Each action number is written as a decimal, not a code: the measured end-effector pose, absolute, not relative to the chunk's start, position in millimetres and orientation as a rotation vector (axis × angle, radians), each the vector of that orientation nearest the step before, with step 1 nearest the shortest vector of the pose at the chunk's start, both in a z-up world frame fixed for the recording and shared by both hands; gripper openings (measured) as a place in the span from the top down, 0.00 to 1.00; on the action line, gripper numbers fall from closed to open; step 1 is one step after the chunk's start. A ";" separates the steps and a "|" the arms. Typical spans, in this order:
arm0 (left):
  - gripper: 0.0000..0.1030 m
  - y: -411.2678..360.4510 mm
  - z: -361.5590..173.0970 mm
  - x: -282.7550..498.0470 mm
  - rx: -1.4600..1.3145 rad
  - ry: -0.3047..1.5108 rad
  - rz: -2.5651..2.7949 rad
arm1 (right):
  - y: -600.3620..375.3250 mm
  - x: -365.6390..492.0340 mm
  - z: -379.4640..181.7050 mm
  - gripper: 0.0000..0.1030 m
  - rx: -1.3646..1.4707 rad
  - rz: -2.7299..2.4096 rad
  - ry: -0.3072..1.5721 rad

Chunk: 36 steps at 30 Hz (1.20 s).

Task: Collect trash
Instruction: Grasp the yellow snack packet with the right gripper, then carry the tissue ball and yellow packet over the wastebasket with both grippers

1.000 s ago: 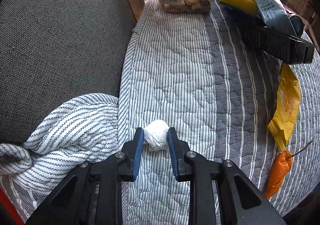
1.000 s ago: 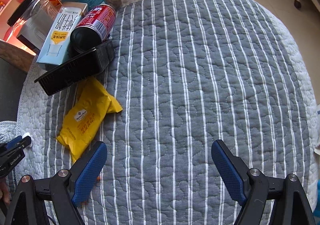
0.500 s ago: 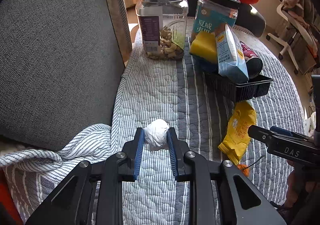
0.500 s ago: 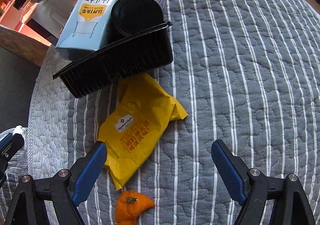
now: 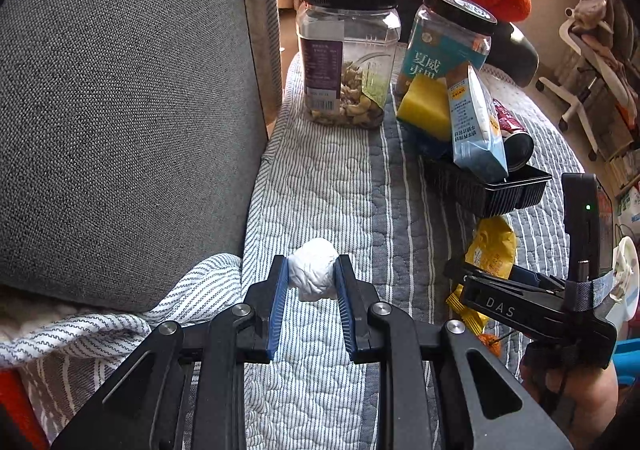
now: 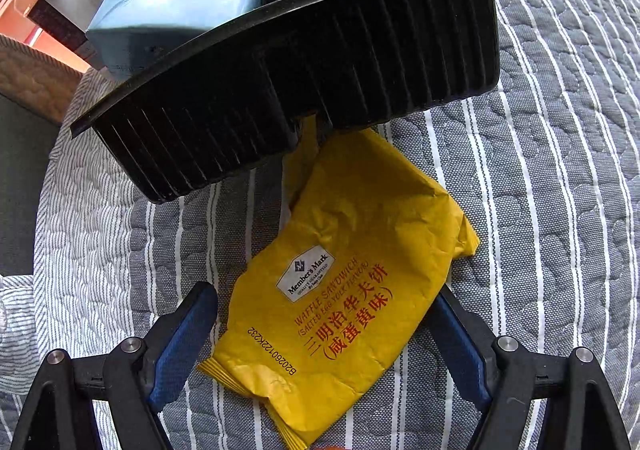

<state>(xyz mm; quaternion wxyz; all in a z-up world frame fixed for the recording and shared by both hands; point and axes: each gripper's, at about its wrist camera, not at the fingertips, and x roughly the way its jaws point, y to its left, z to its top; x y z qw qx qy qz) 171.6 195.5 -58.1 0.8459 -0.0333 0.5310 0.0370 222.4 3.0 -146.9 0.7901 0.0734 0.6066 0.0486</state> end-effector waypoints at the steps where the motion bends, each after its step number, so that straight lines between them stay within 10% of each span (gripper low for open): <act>1: 0.75 195.3 -57.3 171.3 -0.072 1.118 0.077 | 3.7 221.3 -146.0 0.29 0.145 0.106 1.301; 16: 0.75 162.4 -52.5 162.8 -0.005 1.094 -0.002 | -37.8 199.5 -116.4 0.87 0.110 0.123 1.277; 36: 0.75 126.4 -42.2 155.7 0.033 1.066 -0.088 | -128.6 188.7 -78.5 0.94 0.140 0.122 1.247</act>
